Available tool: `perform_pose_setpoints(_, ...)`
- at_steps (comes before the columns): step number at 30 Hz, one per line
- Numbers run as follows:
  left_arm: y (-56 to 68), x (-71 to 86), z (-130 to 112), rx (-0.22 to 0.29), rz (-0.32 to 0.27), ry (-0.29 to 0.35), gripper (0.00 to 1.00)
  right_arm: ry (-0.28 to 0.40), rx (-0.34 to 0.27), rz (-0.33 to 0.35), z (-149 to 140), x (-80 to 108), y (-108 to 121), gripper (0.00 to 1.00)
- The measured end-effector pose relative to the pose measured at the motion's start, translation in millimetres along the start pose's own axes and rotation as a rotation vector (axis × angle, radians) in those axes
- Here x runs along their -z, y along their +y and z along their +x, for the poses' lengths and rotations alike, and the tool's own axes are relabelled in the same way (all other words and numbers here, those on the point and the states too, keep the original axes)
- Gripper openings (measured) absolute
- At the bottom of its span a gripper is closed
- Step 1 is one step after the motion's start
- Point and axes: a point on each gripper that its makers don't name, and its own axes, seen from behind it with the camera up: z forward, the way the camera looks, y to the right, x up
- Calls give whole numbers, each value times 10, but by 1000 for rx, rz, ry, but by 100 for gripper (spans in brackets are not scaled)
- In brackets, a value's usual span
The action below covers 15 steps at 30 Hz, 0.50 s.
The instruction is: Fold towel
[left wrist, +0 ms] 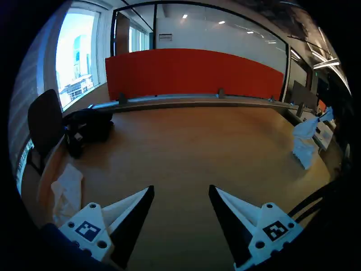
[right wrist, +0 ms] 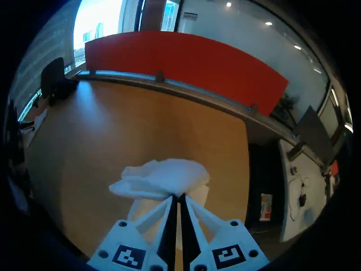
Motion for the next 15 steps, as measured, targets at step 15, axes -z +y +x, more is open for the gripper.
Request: perform_pose_setpoints(15,-17,43,9,-12,2,5,89,-90,-90,-37,-637,-77,50,4)
